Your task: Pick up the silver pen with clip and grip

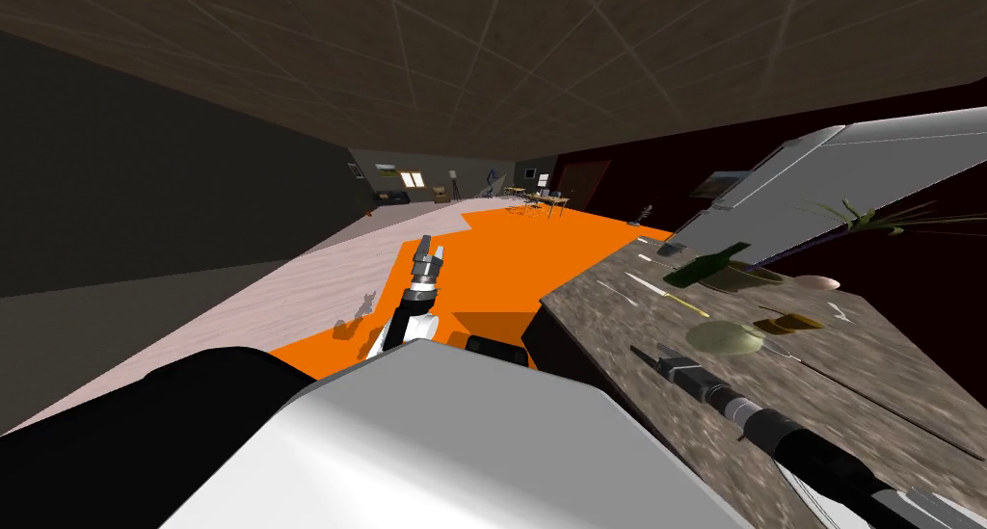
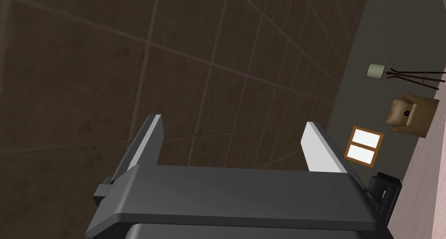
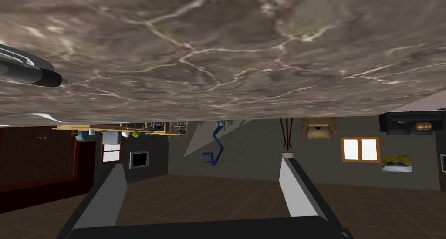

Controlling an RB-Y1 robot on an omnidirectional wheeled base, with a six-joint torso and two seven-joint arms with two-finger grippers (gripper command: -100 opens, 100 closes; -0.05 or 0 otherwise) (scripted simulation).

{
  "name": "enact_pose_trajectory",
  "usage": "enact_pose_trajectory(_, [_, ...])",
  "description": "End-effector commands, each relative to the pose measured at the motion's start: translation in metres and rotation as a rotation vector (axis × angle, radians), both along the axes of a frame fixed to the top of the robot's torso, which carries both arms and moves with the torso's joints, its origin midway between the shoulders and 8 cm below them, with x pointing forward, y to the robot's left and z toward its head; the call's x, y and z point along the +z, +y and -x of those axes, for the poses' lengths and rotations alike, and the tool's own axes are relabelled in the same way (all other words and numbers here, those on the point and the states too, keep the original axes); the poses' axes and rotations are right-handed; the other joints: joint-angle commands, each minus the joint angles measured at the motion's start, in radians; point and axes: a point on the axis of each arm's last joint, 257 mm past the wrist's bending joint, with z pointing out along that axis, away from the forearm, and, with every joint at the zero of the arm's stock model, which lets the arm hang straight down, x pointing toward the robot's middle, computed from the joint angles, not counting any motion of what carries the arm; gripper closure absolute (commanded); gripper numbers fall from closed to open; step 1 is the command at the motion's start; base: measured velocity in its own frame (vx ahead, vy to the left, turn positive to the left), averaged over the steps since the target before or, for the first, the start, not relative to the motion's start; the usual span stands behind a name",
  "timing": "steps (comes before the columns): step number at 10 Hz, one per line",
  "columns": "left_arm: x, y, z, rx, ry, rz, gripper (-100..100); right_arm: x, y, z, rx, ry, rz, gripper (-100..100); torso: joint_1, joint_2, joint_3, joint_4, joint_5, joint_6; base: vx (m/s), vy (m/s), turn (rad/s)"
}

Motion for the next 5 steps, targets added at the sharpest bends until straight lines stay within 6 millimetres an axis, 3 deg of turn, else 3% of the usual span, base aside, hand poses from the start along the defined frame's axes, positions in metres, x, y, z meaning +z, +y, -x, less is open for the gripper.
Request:
enact_pose_trajectory(1, [0.0, 0.0, 0.0, 0.0, 0.0, 0.0, 0, -0.006, -0.011, 0.011, 0.002, 0.037, 0.03, -100, 0.0, 0.0, 0.0, 0.0, 0.0, 0.0, 0.042, 0.017, 0.07])
enact_pose_trajectory(2, [0.0, 0.0, 0.0, 0.0, 0.0, 0.0, 0, -0.013, -0.026, 0.029, 0.021, 0.105, 0.079, -100, 0.0, 0.0, 0.0, 0.0, 0.0, 0.001, 0.061, 0.039, 0.142])
enact_pose_trajectory(5, [0.0, 0.0, 0.0, 0.0, 0.0, 0.0, 0, -0.019, -0.048, 0.051, 0.028, 0.179, 0.134, -100, 0.001, -0.001, -0.001, 0.0, 0.0, 0.0, 0.055, 0.027, 0.103])
